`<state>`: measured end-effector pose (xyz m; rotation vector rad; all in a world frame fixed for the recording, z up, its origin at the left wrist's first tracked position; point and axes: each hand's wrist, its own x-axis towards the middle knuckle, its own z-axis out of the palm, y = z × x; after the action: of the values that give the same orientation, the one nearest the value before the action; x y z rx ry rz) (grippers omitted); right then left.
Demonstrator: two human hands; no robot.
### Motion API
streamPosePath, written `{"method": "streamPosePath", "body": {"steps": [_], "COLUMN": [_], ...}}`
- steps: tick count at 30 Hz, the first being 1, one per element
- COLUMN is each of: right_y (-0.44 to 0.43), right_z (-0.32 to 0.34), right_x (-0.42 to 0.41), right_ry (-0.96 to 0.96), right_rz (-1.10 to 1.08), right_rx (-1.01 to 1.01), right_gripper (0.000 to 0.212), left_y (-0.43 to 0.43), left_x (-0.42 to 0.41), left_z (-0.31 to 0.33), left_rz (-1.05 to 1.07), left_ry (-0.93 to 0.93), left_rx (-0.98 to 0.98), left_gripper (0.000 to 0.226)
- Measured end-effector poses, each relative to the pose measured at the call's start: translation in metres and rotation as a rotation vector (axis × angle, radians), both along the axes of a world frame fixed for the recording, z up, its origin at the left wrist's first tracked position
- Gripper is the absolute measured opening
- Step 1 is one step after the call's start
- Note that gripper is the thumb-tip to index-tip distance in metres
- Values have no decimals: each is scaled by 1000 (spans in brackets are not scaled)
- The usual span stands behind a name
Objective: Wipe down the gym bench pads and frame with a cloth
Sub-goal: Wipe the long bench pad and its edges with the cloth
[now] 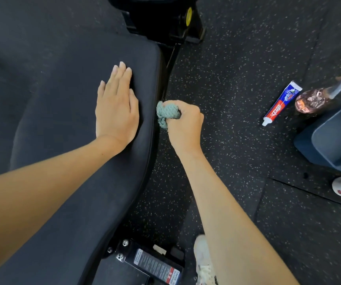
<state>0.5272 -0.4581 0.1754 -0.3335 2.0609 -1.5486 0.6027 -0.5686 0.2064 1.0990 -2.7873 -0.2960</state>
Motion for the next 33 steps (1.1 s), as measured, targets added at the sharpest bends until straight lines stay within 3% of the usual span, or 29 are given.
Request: {"method": "streamPosePath", "body": {"steps": [4, 9, 15, 30, 33], "right_y": [-25, -8, 25, -41, -50], "right_z": [0, -1, 1, 2, 5], "right_x": [-24, 2, 34, -19, -36], "right_ry": [44, -3, -63, 13, 28], "right_rz": [-59, -101, 7, -230, -199], "right_rx": [48, 7, 30, 80, 108], "right_gripper": [50, 43, 40, 44, 40], "left_y": [-2, -2, -2, -2, -2], "left_x": [1, 1, 1, 2, 1], "left_z": [1, -1, -1, 0, 0], "left_rz": [-7, -27, -28, -35, -37], "left_ry": [-28, -45, -52, -120, -125], "left_rx": [-7, -17, -30, -72, -71], "left_gripper": [48, 49, 48, 61, 61]}}
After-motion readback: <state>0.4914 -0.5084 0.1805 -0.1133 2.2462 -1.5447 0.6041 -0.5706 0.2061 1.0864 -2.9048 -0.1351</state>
